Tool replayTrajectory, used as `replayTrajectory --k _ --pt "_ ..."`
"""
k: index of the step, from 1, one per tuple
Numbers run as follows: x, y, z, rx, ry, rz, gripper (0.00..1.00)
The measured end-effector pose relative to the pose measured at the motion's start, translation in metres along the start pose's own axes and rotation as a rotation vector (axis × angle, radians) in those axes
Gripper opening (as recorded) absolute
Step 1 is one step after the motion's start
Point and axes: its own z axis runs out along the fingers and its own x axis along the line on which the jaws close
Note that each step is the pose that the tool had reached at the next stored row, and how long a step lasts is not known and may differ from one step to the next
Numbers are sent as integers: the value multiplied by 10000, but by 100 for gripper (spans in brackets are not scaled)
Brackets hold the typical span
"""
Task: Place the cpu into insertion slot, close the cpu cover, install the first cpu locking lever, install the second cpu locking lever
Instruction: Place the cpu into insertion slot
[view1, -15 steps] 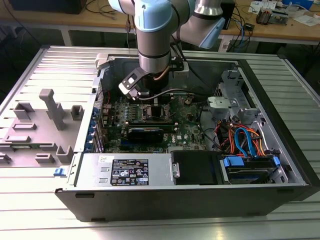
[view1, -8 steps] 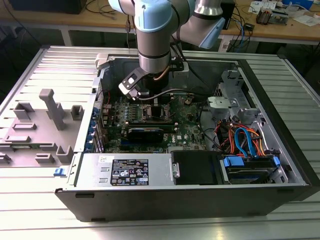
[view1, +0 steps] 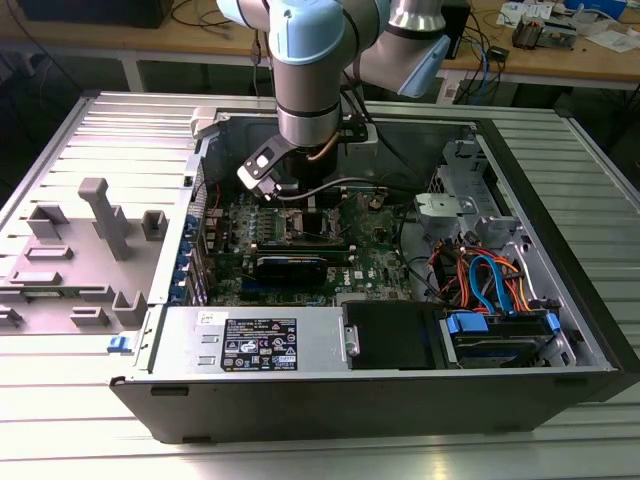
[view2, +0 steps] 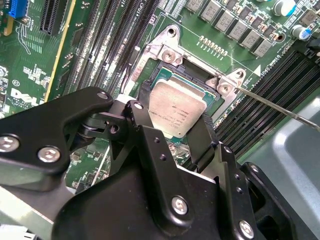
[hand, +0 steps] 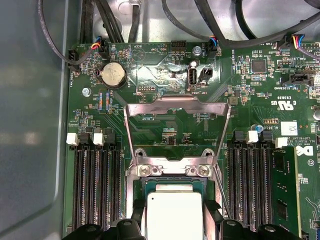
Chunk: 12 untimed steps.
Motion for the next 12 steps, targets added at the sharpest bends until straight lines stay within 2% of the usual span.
replayTrajectory --k 8,9,10,12 --pt "1 3 3 -5 8 0 54" --pt "1 3 3 -5 7 0 56" --pt "1 3 3 -4 5 0 62" --pt "0 2 1 -1 1 -1 62"
